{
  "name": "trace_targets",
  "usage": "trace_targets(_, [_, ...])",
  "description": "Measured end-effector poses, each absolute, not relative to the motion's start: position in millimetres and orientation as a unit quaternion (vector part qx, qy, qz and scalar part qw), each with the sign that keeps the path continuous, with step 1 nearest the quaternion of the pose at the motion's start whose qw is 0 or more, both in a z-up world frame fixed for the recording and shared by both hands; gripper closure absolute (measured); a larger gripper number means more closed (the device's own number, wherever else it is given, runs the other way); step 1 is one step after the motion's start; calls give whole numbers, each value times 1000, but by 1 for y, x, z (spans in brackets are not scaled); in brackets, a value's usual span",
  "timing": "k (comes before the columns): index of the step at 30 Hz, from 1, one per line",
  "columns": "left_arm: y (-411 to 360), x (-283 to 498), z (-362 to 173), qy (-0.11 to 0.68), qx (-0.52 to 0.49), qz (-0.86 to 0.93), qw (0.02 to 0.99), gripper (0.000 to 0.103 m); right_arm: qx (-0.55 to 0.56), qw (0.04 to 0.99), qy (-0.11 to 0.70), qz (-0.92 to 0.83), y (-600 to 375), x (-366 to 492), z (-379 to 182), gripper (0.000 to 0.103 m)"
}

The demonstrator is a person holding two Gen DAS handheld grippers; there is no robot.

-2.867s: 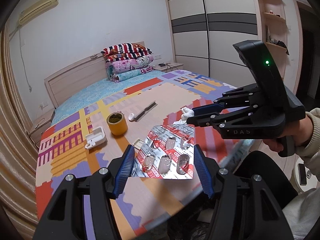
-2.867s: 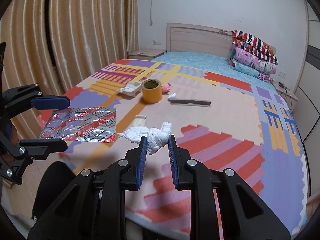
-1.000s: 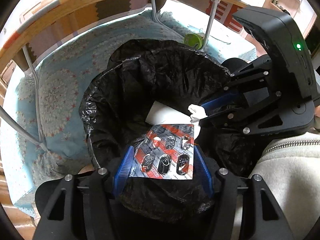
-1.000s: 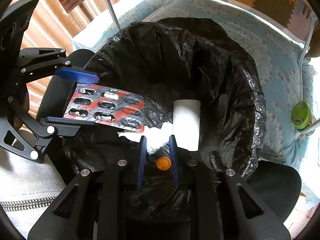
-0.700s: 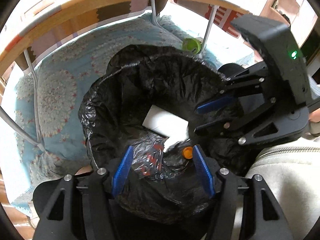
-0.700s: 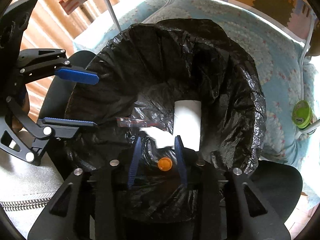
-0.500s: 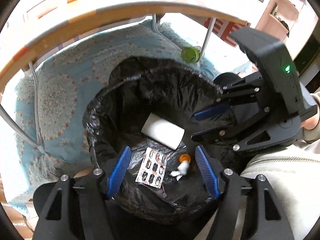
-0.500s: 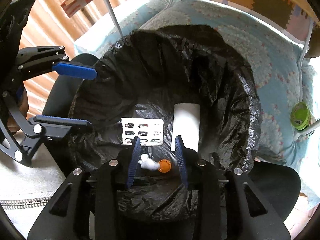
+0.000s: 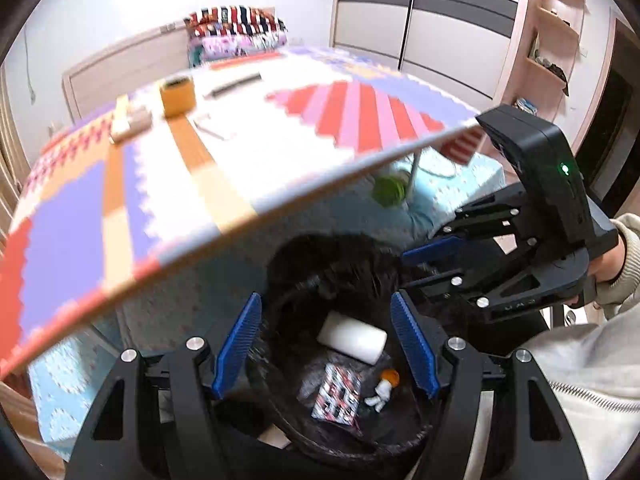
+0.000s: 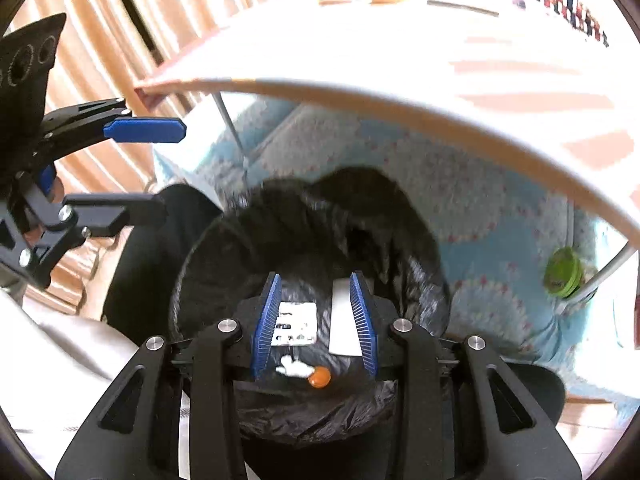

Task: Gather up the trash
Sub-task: 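Open both tools to drop the blister pack and tissue into the bin, then move both tools back over the mat toward the white tray and paper strip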

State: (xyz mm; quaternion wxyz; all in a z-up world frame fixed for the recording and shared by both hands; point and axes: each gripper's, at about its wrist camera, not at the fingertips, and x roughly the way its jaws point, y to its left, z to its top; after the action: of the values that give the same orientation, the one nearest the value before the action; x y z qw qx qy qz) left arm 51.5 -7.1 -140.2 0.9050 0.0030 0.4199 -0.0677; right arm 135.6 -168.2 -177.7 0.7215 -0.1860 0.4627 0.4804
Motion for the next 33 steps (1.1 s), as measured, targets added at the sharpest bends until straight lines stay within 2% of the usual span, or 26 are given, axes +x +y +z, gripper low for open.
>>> trace_targets(17, [39, 80, -88, 362, 60, -22, 930, 38, -164, 759, 379, 502, -142, 156, -108, 67])
trace_targets(33, [94, 134, -81, 362, 78, 2, 929, 39, -152, 787, 356, 481, -89, 200, -94, 67])
